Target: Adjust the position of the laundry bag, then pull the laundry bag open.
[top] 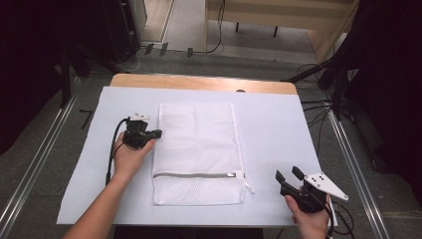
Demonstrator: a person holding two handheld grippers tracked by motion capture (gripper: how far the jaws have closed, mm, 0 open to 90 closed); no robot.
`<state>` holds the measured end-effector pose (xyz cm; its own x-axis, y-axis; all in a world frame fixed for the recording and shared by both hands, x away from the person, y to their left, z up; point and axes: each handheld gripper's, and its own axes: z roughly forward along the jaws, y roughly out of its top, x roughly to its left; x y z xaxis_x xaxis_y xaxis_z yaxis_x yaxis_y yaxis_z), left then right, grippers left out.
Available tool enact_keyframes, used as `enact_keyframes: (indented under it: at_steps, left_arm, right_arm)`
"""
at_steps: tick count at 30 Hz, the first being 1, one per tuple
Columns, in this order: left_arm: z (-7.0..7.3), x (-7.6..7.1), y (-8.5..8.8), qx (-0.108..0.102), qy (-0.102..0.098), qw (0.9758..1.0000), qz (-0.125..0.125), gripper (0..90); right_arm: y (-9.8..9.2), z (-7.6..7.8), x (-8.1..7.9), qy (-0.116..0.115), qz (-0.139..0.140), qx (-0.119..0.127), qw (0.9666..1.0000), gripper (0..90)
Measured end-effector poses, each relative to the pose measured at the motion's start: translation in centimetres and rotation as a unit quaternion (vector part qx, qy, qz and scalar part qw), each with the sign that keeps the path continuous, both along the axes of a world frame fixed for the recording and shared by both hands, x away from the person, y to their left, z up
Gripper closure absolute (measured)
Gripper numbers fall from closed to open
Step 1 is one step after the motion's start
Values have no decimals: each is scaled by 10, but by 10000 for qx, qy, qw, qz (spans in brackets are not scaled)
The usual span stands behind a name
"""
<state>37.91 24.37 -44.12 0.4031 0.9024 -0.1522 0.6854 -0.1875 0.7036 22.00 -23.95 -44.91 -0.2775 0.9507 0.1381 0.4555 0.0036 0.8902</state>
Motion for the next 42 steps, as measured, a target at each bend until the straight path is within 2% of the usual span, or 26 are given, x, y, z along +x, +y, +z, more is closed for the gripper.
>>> enact_keyframes:
  at_steps: [1,2,3,4,5,6,7,10,11,12,13,14,15,16,17,18,19,20,22,27,32,34,35,36,40,42]
  left_arm:
    - [-1,1,1,-12,-44,10000,17,874]
    - [-1,2,1,10,-113,9999,107,791]
    - [0,0,2,-45,-156,9996,217,574]
    - [0,0,2,-45,-156,9996,217,536]
    - [2,-2,2,-165,-187,9994,236,536]
    - [5,-5,2,-224,-215,9993,187,487]
    - [7,-10,2,-290,-293,9991,120,471]
    - [14,-30,-1,-395,-469,9981,-71,460]
    - [15,-45,-2,-484,-479,9975,-186,455]
    - [15,-45,-2,-484,-479,9975,-186,455]
    - [15,-59,-4,-591,-492,9966,-291,455]
    - [15,-59,-4,-591,-492,9966,-291,455]
    - [14,-66,-5,-639,-508,9961,-340,455]
    - [13,-73,-5,-680,-516,9956,-396,455]
    - [10,-81,-7,-632,-527,9957,-434,460]
    - [10,-81,-7,-632,-527,9957,-434,470]
    - [10,-85,-9,-487,-564,9961,-462,470]
    - [11,-89,-9,-486,-658,9957,-444,472]
    - [13,-94,-8,-629,-666,9946,-489,480]
    - [14,-98,-18,-644,-635,9934,-704,470]
    - [11,-102,-33,-621,-660,9914,-942,478]
    - [9,-102,-41,-699,-652,9899,-1049,479]
    - [7,-102,-47,-765,-625,9880,-1186,498]
    - [7,-102,-47,-765,-625,9880,-1186,502]
    - [2,-103,-63,-925,-411,9844,-1439,547]
    - [-1,-103,-71,-936,-365,9837,-1489,585]
  right_arm:
    - [2,0,0,4,33,21,10000,399]
    - [4,-1,0,19,61,42,10000,401]
    - [9,-2,0,35,127,34,9999,405]
    - [12,-2,0,44,162,47,9998,406]
    - [12,-2,0,44,162,47,9998,406]
    - [15,-3,0,100,196,58,9997,412]
    - [22,-4,0,160,341,119,9992,420]
    - [29,-5,0,243,455,105,9986,418]
    - [36,-6,0,288,569,76,9979,407]
    - [36,-6,0,288,569,76,9979,407]
    - [43,-7,1,379,678,105,9969,385]
    - [43,-7,1,379,678,105,9969,385]
    - [47,-10,3,582,910,236,9939,390]
    - [47,-10,3,582,910,236,9939,390]
    - [52,-12,4,610,955,273,9932,424]
    - [52,-12,4,610,955,273,9932,424]
    - [53,-12,4,619,915,242,9936,427]
    - [55,-12,5,614,904,205,9938,427]
    - [58,-11,6,603,884,234,9940,426]
    - [66,-15,11,700,900,132,9934,426]
    - [74,-21,18,805,1116,85,9905,499]
    - [76,-24,22,843,1121,44,9901,519]
    - [78,-26,24,910,1154,22,9891,526]
    - [78,-26,24,910,1154,22,9891,526]
    - [82,-29,25,954,1216,-87,9879,527]
    - [84,-31,25,981,1233,-190,9873,525]
